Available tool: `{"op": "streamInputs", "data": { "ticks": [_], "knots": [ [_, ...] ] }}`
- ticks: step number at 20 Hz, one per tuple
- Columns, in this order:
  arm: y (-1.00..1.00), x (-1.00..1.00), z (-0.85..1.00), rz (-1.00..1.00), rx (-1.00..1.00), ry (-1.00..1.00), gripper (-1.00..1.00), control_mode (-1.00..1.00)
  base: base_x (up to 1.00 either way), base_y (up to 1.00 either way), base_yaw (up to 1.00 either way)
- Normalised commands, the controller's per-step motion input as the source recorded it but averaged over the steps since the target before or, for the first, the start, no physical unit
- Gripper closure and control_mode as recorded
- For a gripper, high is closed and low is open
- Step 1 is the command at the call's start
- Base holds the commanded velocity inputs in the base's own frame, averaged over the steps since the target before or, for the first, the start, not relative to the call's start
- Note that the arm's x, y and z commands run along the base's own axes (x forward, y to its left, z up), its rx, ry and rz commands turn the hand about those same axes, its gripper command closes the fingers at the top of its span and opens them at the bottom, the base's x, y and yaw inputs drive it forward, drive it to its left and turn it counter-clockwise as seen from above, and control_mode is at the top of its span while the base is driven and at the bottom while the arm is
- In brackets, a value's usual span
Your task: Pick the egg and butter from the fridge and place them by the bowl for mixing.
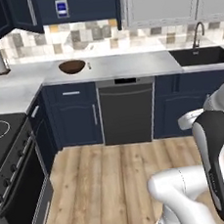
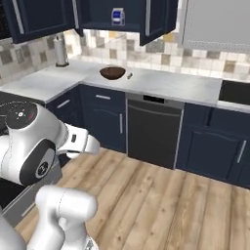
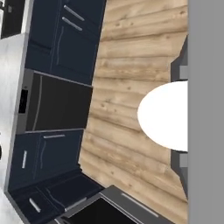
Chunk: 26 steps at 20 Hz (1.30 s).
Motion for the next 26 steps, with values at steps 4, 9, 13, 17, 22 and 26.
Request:
{"op": "streamInputs", "data": {
  "ticks": [4, 9, 13, 17, 22, 26],
  "knots": [
    [0.00, 0.00, 0.00, 0.00, 0.00, 0.00, 1.00, 1.00, 0.89, 0.43, 0.00],
    [0.00, 0.00, 0.00, 0.00, 0.00, 0.00, 1.00, 1.00, 0.87, 0.48, 0.00],
    [0.00, 0.00, 0.00, 0.00, 0.00, 0.00, 1.00, 1.00, 0.87, 0.49, 0.00],
    [0.00, 0.00, 0.00, 0.00, 0.00, 0.00, 1.00, 1.00, 0.89, 0.42, 0.00],
    [0.00, 0.00, 0.00, 0.00, 0.00, 0.00, 1.00, 1.00, 0.89, 0.24, -0.04],
    [0.00, 0.00, 0.00, 0.00, 0.00, 0.00, 1.00, 1.00, 0.80, 0.11, -0.13]
  ]
}}
